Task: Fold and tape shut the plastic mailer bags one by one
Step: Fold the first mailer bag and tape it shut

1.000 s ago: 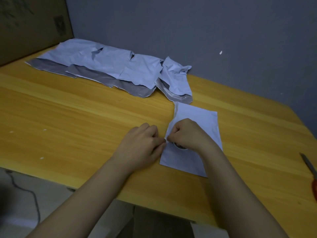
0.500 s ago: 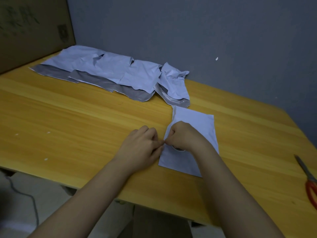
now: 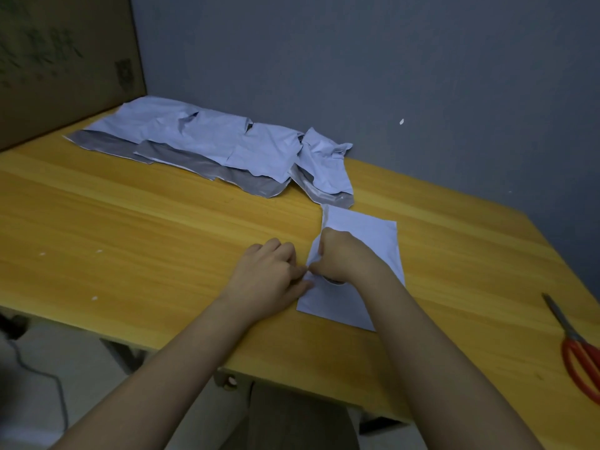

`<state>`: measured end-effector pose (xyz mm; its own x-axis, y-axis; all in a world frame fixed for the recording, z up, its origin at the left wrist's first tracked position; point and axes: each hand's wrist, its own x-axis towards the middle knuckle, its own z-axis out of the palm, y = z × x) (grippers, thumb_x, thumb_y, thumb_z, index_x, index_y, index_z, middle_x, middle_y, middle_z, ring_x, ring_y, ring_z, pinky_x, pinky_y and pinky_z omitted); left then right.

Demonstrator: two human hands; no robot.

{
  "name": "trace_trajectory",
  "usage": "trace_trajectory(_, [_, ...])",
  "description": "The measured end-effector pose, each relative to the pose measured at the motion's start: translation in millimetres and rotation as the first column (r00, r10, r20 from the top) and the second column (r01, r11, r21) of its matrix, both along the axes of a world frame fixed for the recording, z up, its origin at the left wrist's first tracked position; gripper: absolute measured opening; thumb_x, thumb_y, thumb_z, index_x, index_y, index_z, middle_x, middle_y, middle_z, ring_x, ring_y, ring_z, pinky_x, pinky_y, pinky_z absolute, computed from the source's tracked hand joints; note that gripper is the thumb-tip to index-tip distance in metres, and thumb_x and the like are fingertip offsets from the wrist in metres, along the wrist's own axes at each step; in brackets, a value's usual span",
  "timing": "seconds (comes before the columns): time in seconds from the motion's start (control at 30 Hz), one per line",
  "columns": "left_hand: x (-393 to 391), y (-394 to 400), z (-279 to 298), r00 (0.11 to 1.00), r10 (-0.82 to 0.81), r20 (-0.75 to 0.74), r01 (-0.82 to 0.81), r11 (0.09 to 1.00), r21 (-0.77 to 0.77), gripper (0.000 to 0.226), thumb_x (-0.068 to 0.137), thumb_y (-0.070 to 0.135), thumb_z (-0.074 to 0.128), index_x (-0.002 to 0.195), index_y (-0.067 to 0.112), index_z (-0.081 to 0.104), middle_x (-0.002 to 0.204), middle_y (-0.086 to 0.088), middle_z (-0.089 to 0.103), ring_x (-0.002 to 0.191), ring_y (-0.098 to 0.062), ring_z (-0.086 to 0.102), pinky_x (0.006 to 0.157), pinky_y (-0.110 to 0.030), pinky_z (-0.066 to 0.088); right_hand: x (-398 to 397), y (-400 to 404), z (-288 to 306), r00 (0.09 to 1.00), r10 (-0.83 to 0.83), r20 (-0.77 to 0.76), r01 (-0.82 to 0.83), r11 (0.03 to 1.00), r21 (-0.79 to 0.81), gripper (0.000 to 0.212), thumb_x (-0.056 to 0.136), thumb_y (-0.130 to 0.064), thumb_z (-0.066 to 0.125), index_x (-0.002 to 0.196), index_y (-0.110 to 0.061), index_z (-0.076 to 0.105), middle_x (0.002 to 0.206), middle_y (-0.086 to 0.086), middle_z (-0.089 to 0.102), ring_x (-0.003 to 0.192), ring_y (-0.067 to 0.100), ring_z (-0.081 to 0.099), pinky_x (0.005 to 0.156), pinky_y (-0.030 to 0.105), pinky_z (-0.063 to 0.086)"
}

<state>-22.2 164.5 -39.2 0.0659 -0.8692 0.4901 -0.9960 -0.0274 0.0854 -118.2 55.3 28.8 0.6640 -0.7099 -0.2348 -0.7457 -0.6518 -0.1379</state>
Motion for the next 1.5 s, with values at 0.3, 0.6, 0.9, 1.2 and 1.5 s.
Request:
trace_trajectory(0.3, [0.3, 0.4, 0.6, 0.999, 0.003, 0.049, -0.003, 1.0, 0.011, 0.043, 0.083, 0.05, 0.04, 0.079, 0.026, 0.075, 0.073, 0.003, 0.052, 0.069, -0.02, 0.054, 0.054, -0.029, 0.038, -34.5, -6.1, -4.9, 0.907, -0.092, 0.412, 0.007, 0.979, 0.204, 0.026, 0.083, -0.041, 0.069, 0.08, -0.019, 0.055, 0.068, -0.005, 0.057, 0.06, 0.009, 0.052, 0.055, 0.026, 0.039])
trace_trajectory(0.6, [-3.6, -3.8, 5.2, 0.999, 0.042, 0.015, -0.042, 0.999, -0.004, 0.041, 0.084, 0.044, 0.041, 0.069, 0.023, 0.073, 0.073, 0.003, 0.053, 0.068, -0.021, 0.053, 0.051, -0.03, 0.037, -54.5, -9.3, -20.2, 0.741, -0.142, 0.656, -0.123, 0.932, 0.34, 0.014, 0.089, -0.026, 0.065, 0.085, -0.012, 0.066, 0.063, -0.006, 0.054, 0.056, 0.003, 0.048, 0.058, 0.023, 0.041])
trace_trajectory(0.9, [-20.1, -15.8, 5.9, 0.982, 0.189, -0.017, -0.189, 0.982, 0.006, 0.038, 0.081, 0.038, 0.04, 0.066, 0.016, 0.067, 0.07, -0.002, 0.055, 0.062, -0.024, 0.054, 0.048, -0.029, 0.035, -49.8, -15.0, -21.9, 0.743, -0.055, 0.668, -0.203, 0.931, 0.303, 0.009, 0.089, -0.026, 0.065, 0.081, -0.023, 0.069, 0.079, -0.014, 0.066, 0.078, 0.0, 0.059, 0.071, 0.02, 0.048])
trace_trajectory(1.2, [-24.6, -17.4, -7.3, 0.979, 0.204, -0.015, -0.205, 0.979, -0.024, 0.03, 0.084, 0.03, 0.04, 0.072, 0.011, 0.06, 0.072, -0.008, 0.054, 0.067, -0.028, 0.054, 0.051, -0.034, 0.04, -49.8, -21.9, -24.2, 0.686, -0.138, 0.715, -0.216, 0.899, 0.381, 0.017, 0.095, -0.014, 0.056, 0.089, -0.014, 0.072, 0.083, -0.007, 0.069, 0.07, -0.007, 0.059, 0.07, 0.012, 0.045])
trace_trajectory(1.5, [-18.5, -21.7, -10.5, 0.96, 0.222, -0.168, -0.228, 0.974, -0.017, 0.036, 0.082, 0.04, 0.038, 0.076, 0.014, 0.063, 0.078, -0.006, 0.054, 0.075, -0.029, 0.053, 0.056, -0.033, 0.042, -48.7, -19.5, -32.0, 0.616, -0.223, 0.756, -0.253, 0.853, 0.457, 0.019, 0.092, -0.01, 0.06, 0.08, -0.019, 0.07, 0.08, -0.011, 0.069, 0.073, -0.005, 0.062, 0.069, 0.011, 0.047])
